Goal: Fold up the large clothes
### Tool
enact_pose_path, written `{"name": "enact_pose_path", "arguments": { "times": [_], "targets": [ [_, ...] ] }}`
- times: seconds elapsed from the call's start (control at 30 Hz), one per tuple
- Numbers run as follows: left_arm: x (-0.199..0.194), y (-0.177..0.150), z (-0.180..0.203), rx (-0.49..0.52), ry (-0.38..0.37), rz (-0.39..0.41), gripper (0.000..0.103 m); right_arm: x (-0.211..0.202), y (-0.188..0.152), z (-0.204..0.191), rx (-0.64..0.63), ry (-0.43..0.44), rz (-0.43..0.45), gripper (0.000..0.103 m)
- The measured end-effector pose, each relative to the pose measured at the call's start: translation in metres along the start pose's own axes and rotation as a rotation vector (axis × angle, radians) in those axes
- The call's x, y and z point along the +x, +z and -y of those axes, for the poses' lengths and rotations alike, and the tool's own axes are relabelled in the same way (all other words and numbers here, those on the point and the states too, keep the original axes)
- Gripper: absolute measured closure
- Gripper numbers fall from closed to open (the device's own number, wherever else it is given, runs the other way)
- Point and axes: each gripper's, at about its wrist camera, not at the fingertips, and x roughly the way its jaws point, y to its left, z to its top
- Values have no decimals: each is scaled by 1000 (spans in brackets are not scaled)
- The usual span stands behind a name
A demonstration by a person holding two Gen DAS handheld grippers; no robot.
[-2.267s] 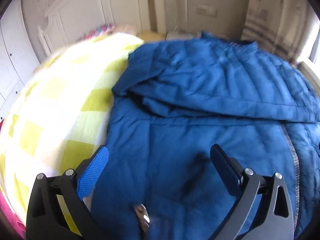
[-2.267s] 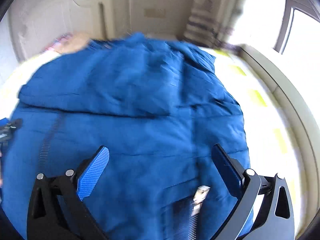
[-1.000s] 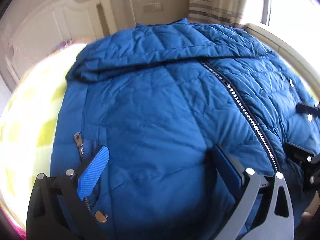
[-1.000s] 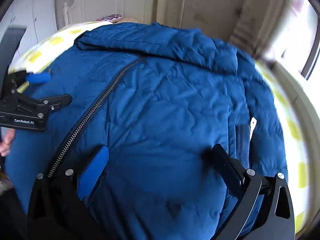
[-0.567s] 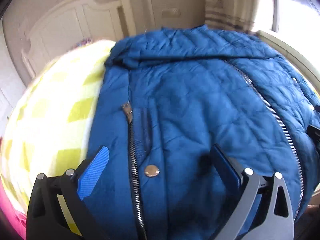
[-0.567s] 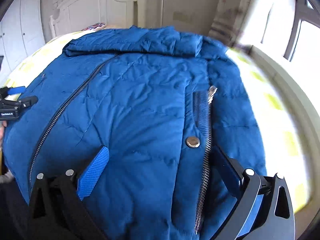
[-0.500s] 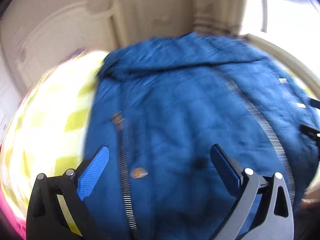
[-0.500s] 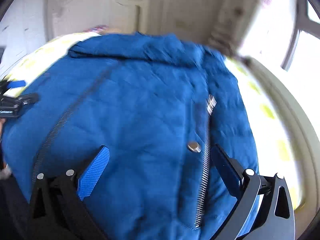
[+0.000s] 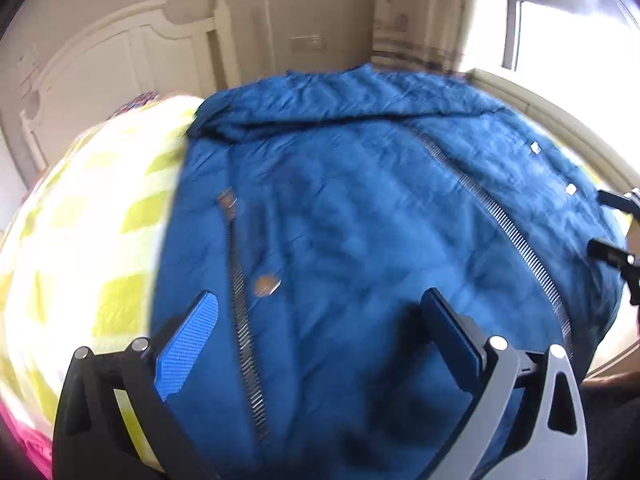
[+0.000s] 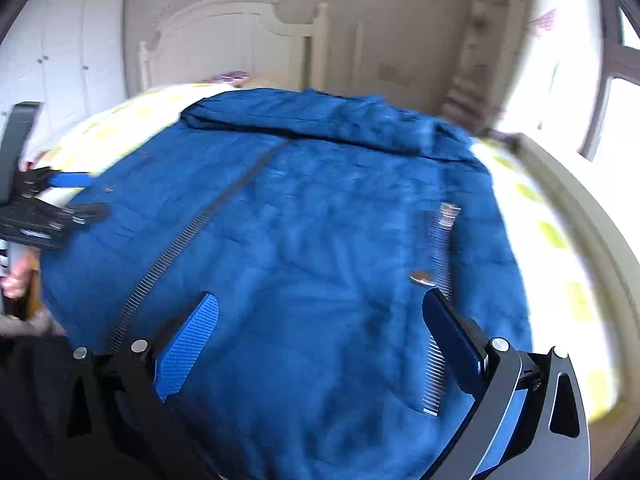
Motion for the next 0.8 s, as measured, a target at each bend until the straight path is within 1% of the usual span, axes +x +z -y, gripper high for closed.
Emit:
{"name": "enact_pose_path", "arguments": {
  "times": [0.03, 0.07, 0.1, 0.17, 0.23, 0.27, 0.33, 0.37, 0.4, 0.43, 0.57, 0.63, 0.7, 0.8],
  "targets": [
    [4, -4, -4, 1, 3, -18, 2, 8, -6, 2, -9, -8, -35, 5],
    [6, -11, -9, -22, -30, -3, 2, 14, -14, 8, 19, 23, -53, 5],
    [4, -13, -10, -29, -31, 5, 2, 12, -17, 16, 81, 54, -34, 5],
    [-2, -13, -8, 1, -7, 5, 2, 7, -15, 15, 78, 34, -37, 5],
    [-10, -13, -9, 14, 25, 27, 2, -7, -14, 15, 54, -1, -20, 6],
    [-16, -16, -12, 17, 48, 44, 2, -14, -14, 18, 48, -17, -5, 6],
    [-18, -24, -24, 1, 62, 33, 2, -16, -18, 25, 59, -39, -4, 5],
    [-15, -29, -32, -31, 23, 15, 2, -12, -24, 31, 78, -35, -24, 5],
    [-15, -34, -40, -78, -22, 8, 2, -7, -31, 41, 119, 2, -48, 5],
    [-18, -36, -46, -111, -38, 6, 2, -7, -35, 44, 143, 16, -34, 5],
    [-32, -43, -47, -69, 6, 13, 2, -23, -42, 44, 128, -14, -13, 6],
    [-35, -51, -55, -102, -19, 4, 2, -32, -53, 55, 163, -26, -16, 6],
    [-38, -60, -68, -176, -80, -1, 2, -41, -68, 66, 224, -33, -18, 6],
    [-40, -63, -67, -162, -72, -2, 2, -44, -90, 81, 303, -25, -50, 6]
  ]
}}
